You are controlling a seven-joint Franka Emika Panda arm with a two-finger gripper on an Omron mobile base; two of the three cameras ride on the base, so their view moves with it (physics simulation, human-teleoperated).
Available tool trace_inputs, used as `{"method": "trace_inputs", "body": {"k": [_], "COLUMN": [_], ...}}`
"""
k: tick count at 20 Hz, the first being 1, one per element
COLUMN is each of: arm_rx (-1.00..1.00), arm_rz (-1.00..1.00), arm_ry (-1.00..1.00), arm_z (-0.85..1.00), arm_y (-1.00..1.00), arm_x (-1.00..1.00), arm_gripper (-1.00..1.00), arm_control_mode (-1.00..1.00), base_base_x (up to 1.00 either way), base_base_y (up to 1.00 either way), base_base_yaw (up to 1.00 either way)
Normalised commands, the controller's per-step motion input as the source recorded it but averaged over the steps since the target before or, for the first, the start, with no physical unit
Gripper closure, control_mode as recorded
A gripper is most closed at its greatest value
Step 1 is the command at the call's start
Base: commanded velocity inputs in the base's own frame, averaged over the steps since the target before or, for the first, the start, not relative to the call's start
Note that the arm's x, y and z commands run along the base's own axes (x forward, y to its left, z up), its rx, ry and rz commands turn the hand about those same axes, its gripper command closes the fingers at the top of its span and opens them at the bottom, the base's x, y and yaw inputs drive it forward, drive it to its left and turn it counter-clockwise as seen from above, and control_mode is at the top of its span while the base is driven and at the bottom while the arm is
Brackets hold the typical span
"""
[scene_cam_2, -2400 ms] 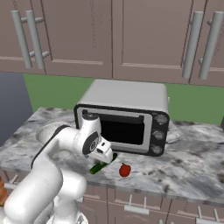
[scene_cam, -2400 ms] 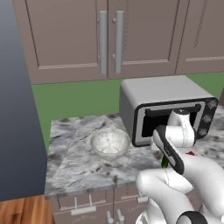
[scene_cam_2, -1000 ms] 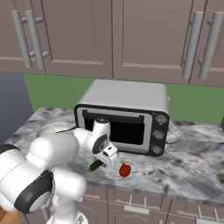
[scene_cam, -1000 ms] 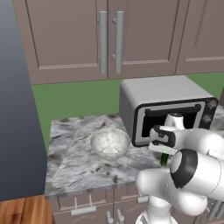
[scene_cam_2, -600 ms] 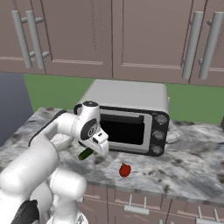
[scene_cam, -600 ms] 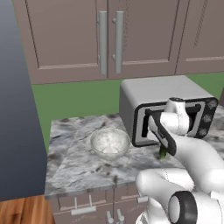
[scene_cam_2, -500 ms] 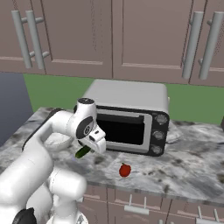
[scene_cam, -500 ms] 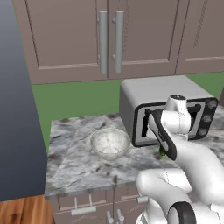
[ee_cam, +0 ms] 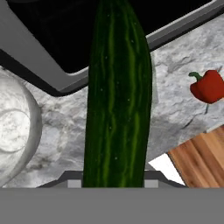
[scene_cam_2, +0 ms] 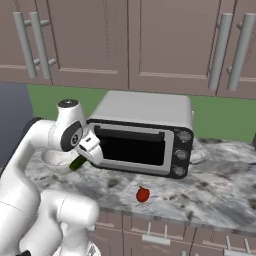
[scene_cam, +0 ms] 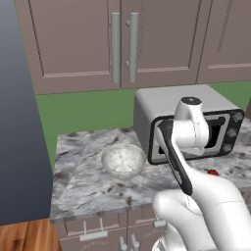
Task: Place the bell pepper and cucumber inside the fridge drawer. Close the drawer after placing the vegetables.
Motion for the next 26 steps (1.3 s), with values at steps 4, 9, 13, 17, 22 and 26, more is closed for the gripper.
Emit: {"method": "trace_inputs", "body": {"k": [4,9,13,17,22,26], "arm_rx": [0.00,0.00,0.00,0.00,0.00,0.00], "arm_rz": [0.00,0.00,0.00,0.00,0.00,0.00], "arm_ry": [0.00,0.00,0.00,0.00,0.00,0.00], "arm_z": [0.00,0.00,0.00,0.00,0.00,0.00], "arm_y": [0.00,0.00,0.00,0.00,0.00,0.00], "arm_x": [0.00,0.00,0.00,0.00,0.00,0.00], "arm_gripper": [1.00,1.00,1.00,1.00,1.00,1.00], "arm_control_mode": [1.00,1.00,1.00,1.00,1.00,1.00], "base_base_x": [-0.08,-0.98,-0.89,-0.26,0.03,0.30], "base_base_y": [0.03,0.28,0.21,0.02,-0.12,-0.96], "base_base_yaw": [-0.01,-0.37,-0.79,-0.97,-0.99,-0.76]}}
